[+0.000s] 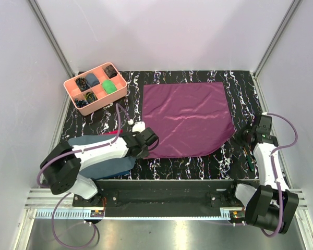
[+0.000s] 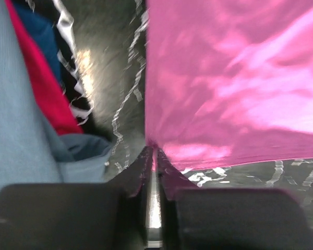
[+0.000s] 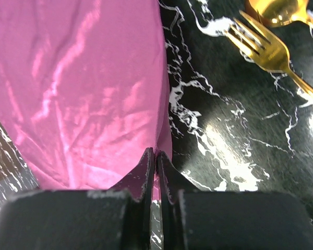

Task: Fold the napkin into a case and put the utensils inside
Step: Pick up the flattened napkin from the center of the board.

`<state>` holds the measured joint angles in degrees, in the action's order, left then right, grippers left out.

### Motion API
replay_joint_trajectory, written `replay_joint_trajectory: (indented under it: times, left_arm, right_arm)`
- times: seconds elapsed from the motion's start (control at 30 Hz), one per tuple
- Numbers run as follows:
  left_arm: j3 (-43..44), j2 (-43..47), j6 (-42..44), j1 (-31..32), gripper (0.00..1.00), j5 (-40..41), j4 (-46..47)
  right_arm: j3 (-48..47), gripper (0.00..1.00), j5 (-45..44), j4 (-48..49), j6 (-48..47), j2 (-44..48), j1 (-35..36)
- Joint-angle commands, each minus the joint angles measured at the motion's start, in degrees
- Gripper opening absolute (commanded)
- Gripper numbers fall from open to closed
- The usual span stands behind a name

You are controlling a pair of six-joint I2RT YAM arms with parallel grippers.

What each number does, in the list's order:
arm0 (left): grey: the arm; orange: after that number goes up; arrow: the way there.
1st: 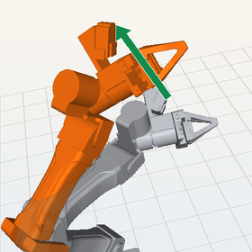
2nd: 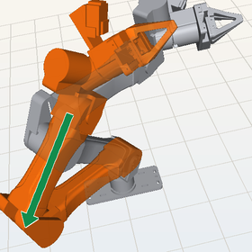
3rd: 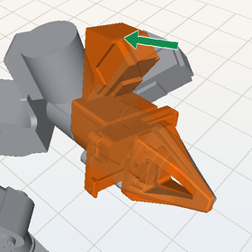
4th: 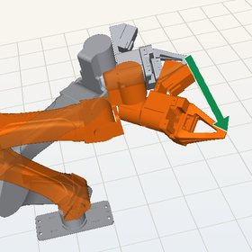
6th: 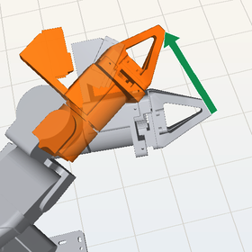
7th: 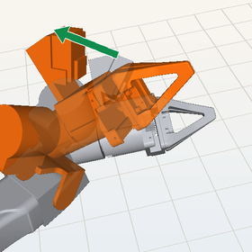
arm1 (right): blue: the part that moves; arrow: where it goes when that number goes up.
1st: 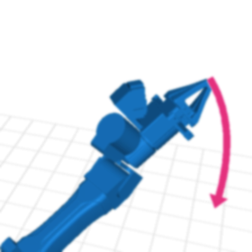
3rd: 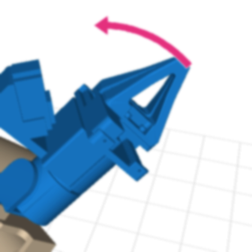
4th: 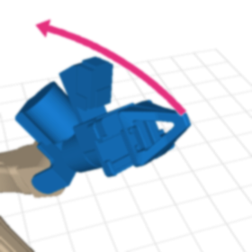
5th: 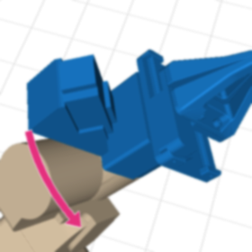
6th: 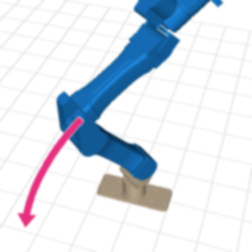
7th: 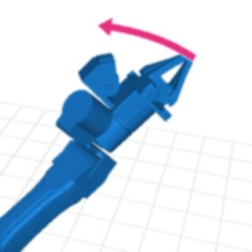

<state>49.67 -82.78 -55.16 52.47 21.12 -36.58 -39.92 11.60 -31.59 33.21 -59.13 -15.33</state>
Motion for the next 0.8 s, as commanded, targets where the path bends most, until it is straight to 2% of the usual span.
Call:
replay_joint_trajectory:
  times: [0.0, 0.03, 0.13, 0.47, 0.67, 0.77]
  left_arm:
    - [0.4, -1.1, -5.0, 0.8, 0.39, -1.4, -1.7]
    - [1.2, -1.5, -6.0, 1.0, 0.51, -1.7, -1.9]
    - [3.8, -5.0, -7.3, 1.4, 0.59, -1.3, -3.3]
    - [7.5, -11.4, -13.1, 1.4, 0.53, 2.4, -6.5]
    - [4.5, -11.3, -14.5, 1.3, 0.48, 2.9, -6.0]
    - [1.7, -10.5, -14.2, 1.1, 0.45, 2.1, -2.3]
  right_arm:
    - [0.8, 0.06, 1.1, -1.0, -0.9, 0.5, -0.1]
    - [0.6, 0.06, 1.3, -1.0, -1.0, 0.2, -0.1]
    - [0.5, 0.06, 1.3, -1.1, -1.2, -0.5, -0.1]
    - [0.1, 0.06, 2.5, -1.4, -1.7, -0.7, -0.1]
    - [0.2, 0.05, 2.9, -1.1, -1.9, -1.0, -0.1]
    - [0.2, 0.05, 2.9, -0.9, -1.9, -1.0, -0.1]
